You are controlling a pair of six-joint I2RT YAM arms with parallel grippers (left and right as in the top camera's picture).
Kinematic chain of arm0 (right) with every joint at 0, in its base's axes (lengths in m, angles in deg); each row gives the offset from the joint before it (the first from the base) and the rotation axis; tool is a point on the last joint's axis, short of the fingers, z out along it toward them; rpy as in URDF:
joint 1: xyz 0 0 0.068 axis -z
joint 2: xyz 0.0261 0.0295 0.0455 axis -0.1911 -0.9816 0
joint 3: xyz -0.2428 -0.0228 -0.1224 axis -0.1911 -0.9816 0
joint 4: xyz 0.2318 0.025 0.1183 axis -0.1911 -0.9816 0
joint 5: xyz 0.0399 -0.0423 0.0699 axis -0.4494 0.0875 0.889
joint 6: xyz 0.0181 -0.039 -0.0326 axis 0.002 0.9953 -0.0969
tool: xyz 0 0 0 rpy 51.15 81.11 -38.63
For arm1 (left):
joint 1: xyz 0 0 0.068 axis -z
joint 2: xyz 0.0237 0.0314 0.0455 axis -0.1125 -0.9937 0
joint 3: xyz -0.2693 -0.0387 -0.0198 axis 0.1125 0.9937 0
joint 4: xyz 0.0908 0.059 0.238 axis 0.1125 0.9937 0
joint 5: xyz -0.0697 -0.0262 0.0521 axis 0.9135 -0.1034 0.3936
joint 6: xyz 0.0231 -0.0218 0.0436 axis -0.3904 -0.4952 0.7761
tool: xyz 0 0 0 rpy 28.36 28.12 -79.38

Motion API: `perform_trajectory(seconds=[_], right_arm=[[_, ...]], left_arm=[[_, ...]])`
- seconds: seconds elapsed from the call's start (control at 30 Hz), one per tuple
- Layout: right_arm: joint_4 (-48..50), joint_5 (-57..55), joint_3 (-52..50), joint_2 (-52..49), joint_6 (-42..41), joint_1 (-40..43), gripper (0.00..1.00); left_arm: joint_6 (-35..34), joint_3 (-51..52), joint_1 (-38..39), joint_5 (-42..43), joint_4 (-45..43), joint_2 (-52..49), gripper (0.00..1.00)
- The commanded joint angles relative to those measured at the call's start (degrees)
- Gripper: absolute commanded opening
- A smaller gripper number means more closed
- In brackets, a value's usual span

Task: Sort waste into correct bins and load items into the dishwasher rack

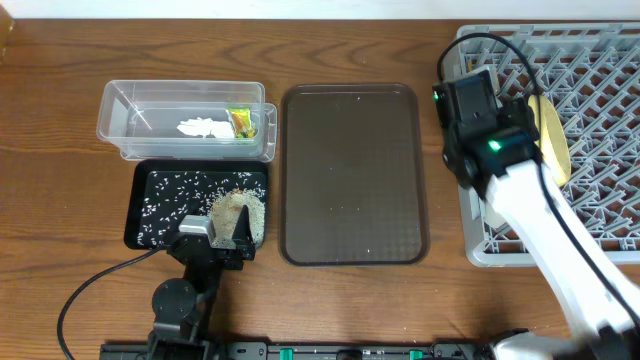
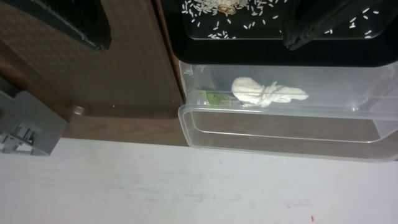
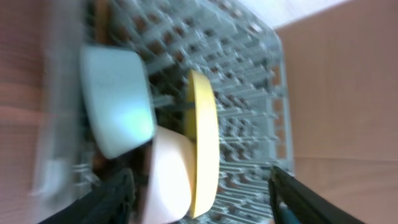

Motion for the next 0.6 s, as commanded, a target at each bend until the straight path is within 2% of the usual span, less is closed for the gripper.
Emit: perform_trajectory(seconds=[0.0, 0.13, 0.17, 0.2, 0.43, 0.57], right_arm=[[-3.63, 16.55, 0.22, 9.35, -10.08, -1.86, 0.73], [-8.74, 43.67, 0.22, 17.97, -15.41, -2.21, 0.80], [-9.29, 48.76, 0.22, 19.78, -15.43, -2.21, 0.85], [-9.62, 53.16, 0.22, 21.57, -15.43, -2.21, 0.99], [-9.94, 73.68, 0.22, 31.65, -15.43, -2.21, 0.99], [-11.47, 73.81, 0.22, 34.80, -15.06, -2.21, 0.99]], left_arm=[[0.31, 1.55, -0.22, -0.22, 0.96, 0.46, 0.90], [0.31, 1.55, -0.22, -0.22, 0.96, 0.46, 0.90], [0.31, 1.55, -0.22, -0.20, 0.96, 0.46, 0.90], [0.31, 1.55, -0.22, -0.22, 0.96, 0.46, 0.90], [0.31, 1.55, -0.22, -0.22, 0.96, 0.46, 0.90], [0.31, 1.55, -0.22, -0.20, 0.96, 0.46, 0.90]])
